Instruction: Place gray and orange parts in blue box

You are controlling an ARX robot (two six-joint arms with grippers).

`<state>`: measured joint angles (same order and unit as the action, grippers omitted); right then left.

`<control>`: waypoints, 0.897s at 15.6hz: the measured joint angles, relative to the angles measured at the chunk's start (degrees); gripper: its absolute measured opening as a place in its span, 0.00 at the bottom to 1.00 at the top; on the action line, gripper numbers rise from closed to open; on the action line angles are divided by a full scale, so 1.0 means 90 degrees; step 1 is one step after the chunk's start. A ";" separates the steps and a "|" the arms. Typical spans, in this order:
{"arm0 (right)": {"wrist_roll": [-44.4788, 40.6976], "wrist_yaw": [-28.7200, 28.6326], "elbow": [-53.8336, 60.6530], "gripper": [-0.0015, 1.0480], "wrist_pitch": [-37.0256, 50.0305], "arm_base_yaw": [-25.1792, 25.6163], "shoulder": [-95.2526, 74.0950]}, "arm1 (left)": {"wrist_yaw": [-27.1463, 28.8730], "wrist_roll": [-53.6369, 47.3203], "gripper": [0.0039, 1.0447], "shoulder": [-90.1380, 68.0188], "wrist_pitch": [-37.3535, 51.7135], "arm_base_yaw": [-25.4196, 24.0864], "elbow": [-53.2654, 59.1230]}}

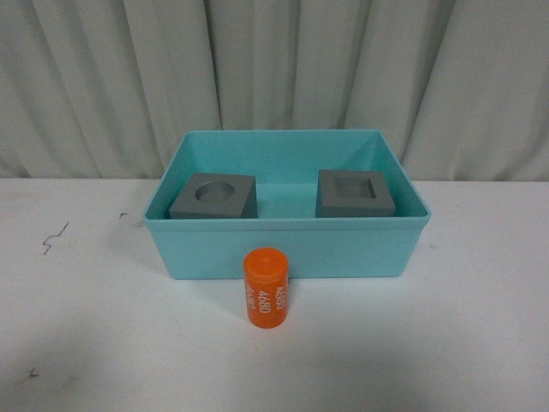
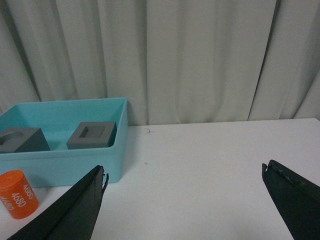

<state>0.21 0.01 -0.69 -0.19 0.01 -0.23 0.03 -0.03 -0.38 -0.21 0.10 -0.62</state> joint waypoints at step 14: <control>0.1481 -0.0551 -0.1229 0.94 0.2803 -0.0809 -0.4138 | -0.0002 0.0000 0.94 0.0000 0.0002 0.0000 0.0000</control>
<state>13.54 -4.95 -11.75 25.04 -7.27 -37.47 0.01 -0.03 -0.38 -0.19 0.10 -0.62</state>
